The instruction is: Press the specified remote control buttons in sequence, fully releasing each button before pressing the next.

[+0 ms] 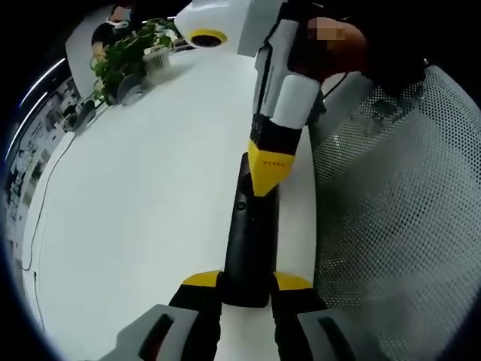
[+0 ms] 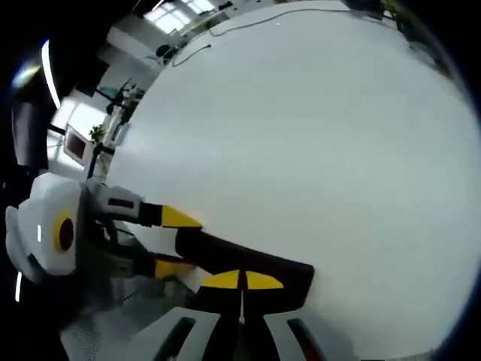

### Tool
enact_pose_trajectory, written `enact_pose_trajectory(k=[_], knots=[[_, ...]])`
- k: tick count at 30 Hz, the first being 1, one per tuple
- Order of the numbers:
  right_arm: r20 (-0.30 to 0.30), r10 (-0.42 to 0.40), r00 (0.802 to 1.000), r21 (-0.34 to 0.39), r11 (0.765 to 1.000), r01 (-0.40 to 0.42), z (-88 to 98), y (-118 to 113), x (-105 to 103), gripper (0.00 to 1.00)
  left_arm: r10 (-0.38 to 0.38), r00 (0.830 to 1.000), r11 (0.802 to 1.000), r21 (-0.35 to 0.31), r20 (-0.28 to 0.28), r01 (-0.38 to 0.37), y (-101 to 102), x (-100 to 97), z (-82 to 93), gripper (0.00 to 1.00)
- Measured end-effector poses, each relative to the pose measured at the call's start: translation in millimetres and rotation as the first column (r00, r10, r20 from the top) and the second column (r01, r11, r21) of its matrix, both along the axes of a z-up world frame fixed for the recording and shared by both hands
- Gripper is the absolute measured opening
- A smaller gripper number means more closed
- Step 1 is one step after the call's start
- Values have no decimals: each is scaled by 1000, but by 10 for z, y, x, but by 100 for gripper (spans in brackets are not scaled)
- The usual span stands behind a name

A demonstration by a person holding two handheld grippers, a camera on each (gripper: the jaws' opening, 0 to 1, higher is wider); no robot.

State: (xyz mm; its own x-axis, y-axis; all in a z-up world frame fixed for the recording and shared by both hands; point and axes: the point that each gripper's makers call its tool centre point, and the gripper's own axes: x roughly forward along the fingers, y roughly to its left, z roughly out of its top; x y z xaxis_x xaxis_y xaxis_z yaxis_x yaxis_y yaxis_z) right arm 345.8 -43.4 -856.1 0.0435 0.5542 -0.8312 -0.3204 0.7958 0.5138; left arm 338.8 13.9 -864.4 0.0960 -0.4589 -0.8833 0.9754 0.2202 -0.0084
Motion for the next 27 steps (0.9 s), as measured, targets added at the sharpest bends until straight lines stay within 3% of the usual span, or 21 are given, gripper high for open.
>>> enact_pose_trajectory(k=[5, 8, 9, 18, 21, 27], knots=[[-41, -60, 997, -28, 998, 59, -4, -3, 10, 0, 5, 1000, 1000, 2, -1, -5, -2, 3, 0, 25], [-32, -85, 996, -19, 996, 84, 13, -8, -8, 0, 12, 1000, 1000, 3, 0, -12, -1, 4, 0, 25], [2, -68, 998, 2, 998, 68, 22, 1, -1, 0, 14, 1000, 1000, 1, 2, -14, 0, 4, 0, 25], [-26, -63, 998, -27, 998, 62, 62, -44, -26, 0, 18, 1000, 1000, -6, 4, -18, 0, 7, -1, 25], [-62, -96, 993, 11, 995, 97, 135, -34, -33, 0, 18, 1000, 1000, -6, 3, -18, 0, 8, -1, 25], [-101, -123, 987, -7, 992, 123, 118, -79, -68, 0, 19, 1000, 1000, -8, 3, -19, 1, 7, 0, 25]])
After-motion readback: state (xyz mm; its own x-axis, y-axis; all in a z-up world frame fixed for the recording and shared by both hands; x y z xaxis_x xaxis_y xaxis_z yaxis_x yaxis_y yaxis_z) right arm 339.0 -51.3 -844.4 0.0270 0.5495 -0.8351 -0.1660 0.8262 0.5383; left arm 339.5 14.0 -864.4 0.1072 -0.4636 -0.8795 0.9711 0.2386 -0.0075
